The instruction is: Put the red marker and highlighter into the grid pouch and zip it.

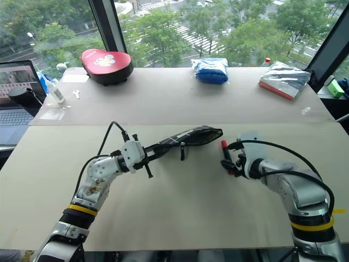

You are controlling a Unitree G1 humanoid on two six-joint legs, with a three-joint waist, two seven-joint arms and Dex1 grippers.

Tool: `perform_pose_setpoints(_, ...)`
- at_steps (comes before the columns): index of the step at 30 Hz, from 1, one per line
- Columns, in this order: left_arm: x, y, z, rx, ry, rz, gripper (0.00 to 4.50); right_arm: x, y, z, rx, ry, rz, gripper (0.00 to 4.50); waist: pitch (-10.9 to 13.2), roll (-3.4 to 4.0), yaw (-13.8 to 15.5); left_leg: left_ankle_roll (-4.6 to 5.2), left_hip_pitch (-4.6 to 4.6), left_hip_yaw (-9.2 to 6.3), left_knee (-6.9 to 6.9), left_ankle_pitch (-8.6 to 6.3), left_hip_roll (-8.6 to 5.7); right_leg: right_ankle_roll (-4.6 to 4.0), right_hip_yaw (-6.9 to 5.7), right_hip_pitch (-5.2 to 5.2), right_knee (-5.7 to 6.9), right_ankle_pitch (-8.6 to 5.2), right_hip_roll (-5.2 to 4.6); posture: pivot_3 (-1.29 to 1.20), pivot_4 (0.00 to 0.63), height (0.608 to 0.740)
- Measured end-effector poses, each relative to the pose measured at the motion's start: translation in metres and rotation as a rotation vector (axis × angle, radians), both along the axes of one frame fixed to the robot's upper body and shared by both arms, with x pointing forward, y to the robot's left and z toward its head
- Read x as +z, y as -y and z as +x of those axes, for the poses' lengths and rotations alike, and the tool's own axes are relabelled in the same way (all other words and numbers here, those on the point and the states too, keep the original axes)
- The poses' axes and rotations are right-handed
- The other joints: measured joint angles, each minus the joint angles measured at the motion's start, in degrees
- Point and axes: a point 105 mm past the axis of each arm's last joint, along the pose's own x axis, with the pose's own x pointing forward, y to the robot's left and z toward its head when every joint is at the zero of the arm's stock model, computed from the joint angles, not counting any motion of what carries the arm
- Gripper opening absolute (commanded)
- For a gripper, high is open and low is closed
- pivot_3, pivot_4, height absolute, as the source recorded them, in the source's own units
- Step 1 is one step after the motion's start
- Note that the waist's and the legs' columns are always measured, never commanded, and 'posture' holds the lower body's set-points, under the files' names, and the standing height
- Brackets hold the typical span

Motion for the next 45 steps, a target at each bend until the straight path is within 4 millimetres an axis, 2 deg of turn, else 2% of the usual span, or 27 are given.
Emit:
perform_pose_setpoints(3,0.0,0.001,0.0,0.0,0.0,-0.002,0.0,-0.002,-0.002,0.002,0.005,0.012,-0.011,3.2,0.0,0.0,-0.1,0.0,0.06,0.0,0.0,0.0,0.0,0.0,-0.01,0.06,0.0,0.0,0.01,0.0,0.15,0.74)
perform_pose_setpoints(6,0.0,0.001,0.0,0.0,-0.001,-0.005,0.0,-0.004,-0.004,0.004,0.015,0.028,-0.008,2.17,0.0,-0.01,-0.2,0.06,0.13,0.0,0.0,-0.03,0.0,0.0,-0.01,0.14,-0.01,0.0,0.02,0.0,0.15,0.74)
perform_pose_setpoints(11,0.0,0.001,0.0,0.002,-0.001,-0.004,0.0,-0.003,0.004,0.01,-0.018,0.063,-0.015,0.52,0.0,-0.01,-0.2,0.03,0.12,-0.01,0.02,-0.01,-0.02,0.0,-0.03,0.14,0.0,0.0,0.01,0.0,0.15,0.74)
perform_pose_setpoints(18,0.0,0.001,0.0,0.006,-0.001,-0.007,0.0,0.005,0.018,0.016,-0.053,0.132,-0.045,0.5,0.0,0.0,-0.2,0.01,0.08,0.0,0.02,0.0,-0.03,0.0,0.0,0.06,0.02,0.0,0.01,0.0,0.15,0.74)
perform_pose_setpoints(21,0.0,0.001,0.0,0.006,0.0,-0.007,0.0,0.031,0.018,0.02,0.036,0.259,-0.117,0.5,0.0,0.0,-0.4,-0.02,0.06,0.01,0.02,0.02,-0.03,0.01,-0.02,0.03,0.02,0.0,0.02,0.0,0.15,0.74)
perform_pose_setpoints(22,0.0,0.001,0.0,0.006,0.0,-0.006,0.0,0.048,0.019,0.023,0.068,0.338,-0.172,0.5,0.0,0.0,-0.5,-0.03,0.07,0.02,0.02,0.02,-0.02,0.01,-0.03,0.04,0.02,0.0,0.03,0.0,0.15,0.74)
perform_pose_setpoints(25,0.0,0.001,0.001,0.003,0.0,-0.002,0.0,0.088,0.025,0.025,0.192,0.538,-0.395,0.5,0.0,0.0,-0.5,-0.17,0.07,0.02,0.02,0.1,-0.03,0.02,-0.07,0.04,0.02,-0.01,0.04,0.0,0.15,0.74)
perform_pose_setpoints(28,0.0,0.0,0.001,-0.001,0.0,0.004,0.0,0.104,0.014,0.012,0.479,0.643,-0.688,0.5,0.0,0.0,-0.5,-0.3,0.08,0.04,0.0,0.17,-0.02,0.05,-0.1,0.08,-0.02,-0.03,0.04,0.0,0.15,0.74)
perform_pose_setpoints(33,-0.002,0.0,0.002,-0.005,-0.006,0.009,0.0,0.099,-0.01,-0.006,0.752,0.678,-0.76,0.5,0.0,-0.04,-0.6,-0.29,0.09,0.06,0.01,0.17,0.01,0.05,-0.04,0.11,-0.04,-0.03,0.04,0.0,0.15,0.74)
perform_pose_setpoints(37,-0.001,-0.001,0.003,0.001,-0.004,0.006,0.0,0.081,-0.013,-0.021,0.911,0.621,-0.812,0.5,0.0,-0.04,-0.4,-0.27,0.08,0.04,0.01,0.16,0.0,0.05,-0.05,0.11,-0.06,-0.03,0.02,0.0,0.15,0.74)
perform_pose_setpoints(41,-0.001,-0.001,0.003,0.001,-0.004,0.005,0.0,0.063,-0.014,-0.017,0.957,0.603,-0.84,0.5,0.0,-0.05,-0.4,-0.28,0.09,0.05,0.02,0.16,0.0,0.05,-0.02,0.11,-0.05,-0.03,0.01,0.0,0.15,0.74)
perform_pose_setpoints(45,-0.001,0.0,0.003,-0.001,-0.004,0.004,0.0,0.064,-0.013,-0.005,0.949,0.629,-0.875,0.5,0.0,-0.05,-0.5,-0.32,0.08,0.06,0.02,0.18,0.01,0.04,0.0,0.07,-0.03,-0.03,0.03,0.0,0.15,0.74)
